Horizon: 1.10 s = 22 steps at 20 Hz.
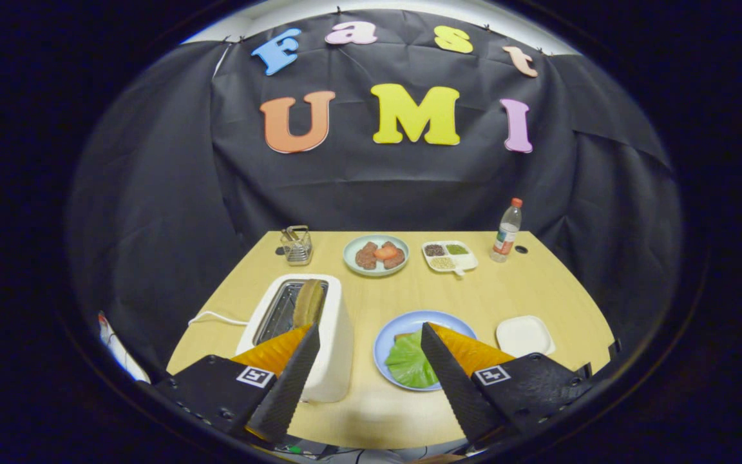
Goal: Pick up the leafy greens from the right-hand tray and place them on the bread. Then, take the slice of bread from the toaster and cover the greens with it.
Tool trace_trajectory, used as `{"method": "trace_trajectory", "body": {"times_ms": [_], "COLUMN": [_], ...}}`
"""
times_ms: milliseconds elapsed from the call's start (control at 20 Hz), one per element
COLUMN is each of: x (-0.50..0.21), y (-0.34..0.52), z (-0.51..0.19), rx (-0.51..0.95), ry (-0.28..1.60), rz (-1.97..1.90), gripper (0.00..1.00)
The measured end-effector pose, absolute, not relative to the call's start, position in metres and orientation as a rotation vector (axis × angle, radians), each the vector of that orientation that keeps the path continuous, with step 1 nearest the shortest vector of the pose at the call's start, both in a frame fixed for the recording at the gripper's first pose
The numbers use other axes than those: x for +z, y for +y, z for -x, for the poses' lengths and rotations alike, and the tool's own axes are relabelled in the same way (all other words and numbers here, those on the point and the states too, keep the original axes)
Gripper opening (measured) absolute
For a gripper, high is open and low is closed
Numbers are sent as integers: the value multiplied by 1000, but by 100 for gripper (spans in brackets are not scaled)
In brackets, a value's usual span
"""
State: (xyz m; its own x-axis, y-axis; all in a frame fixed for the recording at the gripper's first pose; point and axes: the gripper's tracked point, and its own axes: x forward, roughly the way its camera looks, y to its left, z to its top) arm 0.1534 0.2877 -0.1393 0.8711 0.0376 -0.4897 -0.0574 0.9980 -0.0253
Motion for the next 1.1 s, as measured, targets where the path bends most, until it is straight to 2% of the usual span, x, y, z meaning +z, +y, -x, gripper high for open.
{"method": "trace_trajectory", "body": {"times_ms": [450, 800, 1000, 1100], "x": [-162, -198, -209, -211], "y": [340, 357, 362, 359], "z": [-206, -238, -244, -244], "rx": [145, 148, 149, 132], "ry": [558, 627, 655, 654], "rz": [-12, 13, 19, 48], "gripper": [97, 97, 61, 64]}}
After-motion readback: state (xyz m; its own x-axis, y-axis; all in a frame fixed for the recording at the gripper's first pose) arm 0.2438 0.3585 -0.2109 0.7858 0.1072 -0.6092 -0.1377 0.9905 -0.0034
